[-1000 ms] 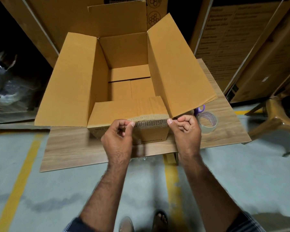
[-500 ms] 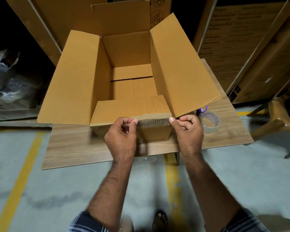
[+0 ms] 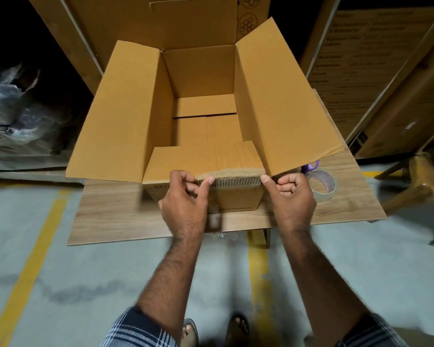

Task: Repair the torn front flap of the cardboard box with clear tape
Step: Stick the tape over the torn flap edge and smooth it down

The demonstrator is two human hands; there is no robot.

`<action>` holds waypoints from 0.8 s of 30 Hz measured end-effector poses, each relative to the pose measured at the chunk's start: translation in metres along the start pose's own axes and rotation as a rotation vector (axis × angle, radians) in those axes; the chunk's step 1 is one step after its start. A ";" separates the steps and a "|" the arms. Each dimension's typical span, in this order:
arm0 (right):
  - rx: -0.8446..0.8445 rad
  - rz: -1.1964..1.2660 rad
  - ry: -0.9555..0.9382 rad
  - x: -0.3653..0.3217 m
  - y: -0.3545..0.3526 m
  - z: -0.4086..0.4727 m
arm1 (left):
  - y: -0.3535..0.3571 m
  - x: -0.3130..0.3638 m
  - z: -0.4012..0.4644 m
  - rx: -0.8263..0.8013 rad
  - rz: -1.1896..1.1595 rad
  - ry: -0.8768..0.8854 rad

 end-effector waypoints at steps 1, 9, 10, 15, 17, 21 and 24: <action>0.005 -0.036 -0.028 -0.002 -0.002 -0.001 | -0.001 -0.001 0.000 0.004 0.008 0.001; -0.066 -0.380 -0.890 -0.046 0.004 -0.081 | -0.005 0.029 -0.057 -0.156 0.221 0.702; -0.109 -0.453 -1.002 -0.042 0.013 -0.099 | 0.005 0.028 -0.073 -0.253 0.269 0.805; -0.243 -0.779 -1.204 -0.004 0.040 -0.115 | 0.034 0.001 -0.091 -0.456 0.515 0.999; -0.266 -0.881 -1.232 0.006 0.047 -0.105 | 0.044 -0.009 -0.087 -0.483 0.617 1.063; -0.262 -0.965 -1.283 0.015 0.061 -0.092 | 0.055 -0.018 -0.073 -0.460 0.740 1.081; -0.245 -0.979 -1.300 0.019 0.065 -0.085 | 0.060 -0.025 -0.067 -0.466 0.783 1.060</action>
Point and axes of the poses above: each hand's wrist, its own z-axis towards the middle knuckle, its own y-axis out of the palm, x = y × z, the point moved 9 cm from there along z, towards the middle knuckle, and after that the axes turned 11 degrees about x, right-handed, at the moved point
